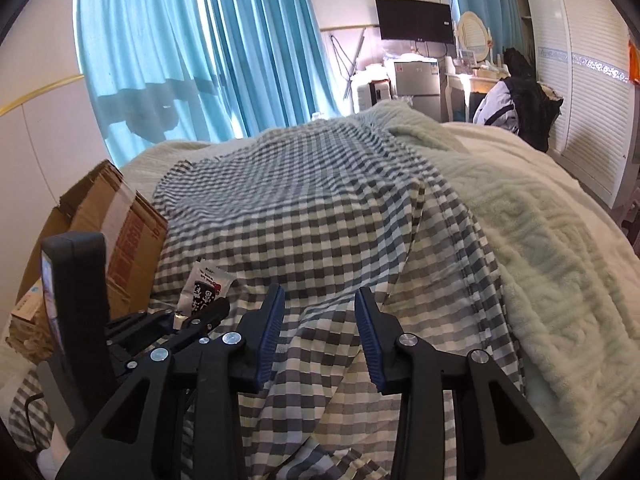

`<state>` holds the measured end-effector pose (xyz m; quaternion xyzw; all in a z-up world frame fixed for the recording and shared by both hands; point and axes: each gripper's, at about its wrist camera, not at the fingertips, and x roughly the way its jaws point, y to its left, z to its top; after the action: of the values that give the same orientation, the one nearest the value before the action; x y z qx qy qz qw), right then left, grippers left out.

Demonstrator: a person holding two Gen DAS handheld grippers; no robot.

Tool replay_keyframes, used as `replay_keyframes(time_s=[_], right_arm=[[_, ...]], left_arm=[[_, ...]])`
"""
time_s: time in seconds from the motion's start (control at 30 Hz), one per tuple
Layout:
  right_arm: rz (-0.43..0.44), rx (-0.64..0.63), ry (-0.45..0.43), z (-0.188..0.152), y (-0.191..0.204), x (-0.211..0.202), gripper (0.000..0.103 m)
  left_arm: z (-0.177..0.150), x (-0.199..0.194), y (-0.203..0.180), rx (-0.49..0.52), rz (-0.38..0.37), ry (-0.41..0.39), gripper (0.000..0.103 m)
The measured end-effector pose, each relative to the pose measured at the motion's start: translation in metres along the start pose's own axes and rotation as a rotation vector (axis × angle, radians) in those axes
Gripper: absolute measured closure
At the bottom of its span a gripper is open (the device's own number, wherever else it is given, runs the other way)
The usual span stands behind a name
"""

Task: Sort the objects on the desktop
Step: 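Lift and carry the red-printed sachet over the box with left tool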

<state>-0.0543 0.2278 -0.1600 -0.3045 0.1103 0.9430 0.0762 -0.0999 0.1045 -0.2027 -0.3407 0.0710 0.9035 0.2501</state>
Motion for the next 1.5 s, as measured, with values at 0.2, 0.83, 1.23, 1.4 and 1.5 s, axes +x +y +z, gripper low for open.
replay_keyframes(time_s=[0.2, 0.83, 1.23, 1.4, 1.5], right_arm=[[0.001, -0.019, -0.072, 0.014, 0.016, -0.042, 0.067], [0.038, -0.105, -0.283, 0.047, 0.081, -0.192, 0.067], [0.115, -0.142, -0.343, 0.056, 0.134, -0.221, 0.067], [0.155, -0.156, -0.341, 0.061, 0.156, -0.212, 0.067], [0.174, -0.168, -0.335, 0.062, 0.169, -0.202, 0.067]], left_arm=[[0.015, -0.059, 0.0, -0.006, -0.002, -0.082, 0.093], [0.053, -0.245, 0.021, -0.034, 0.003, -0.338, 0.093], [0.066, -0.296, 0.07, -0.041, 0.082, -0.412, 0.093], [0.069, -0.294, 0.099, -0.055, 0.135, -0.409, 0.093], [0.069, -0.286, 0.118, -0.072, 0.153, -0.393, 0.093]])
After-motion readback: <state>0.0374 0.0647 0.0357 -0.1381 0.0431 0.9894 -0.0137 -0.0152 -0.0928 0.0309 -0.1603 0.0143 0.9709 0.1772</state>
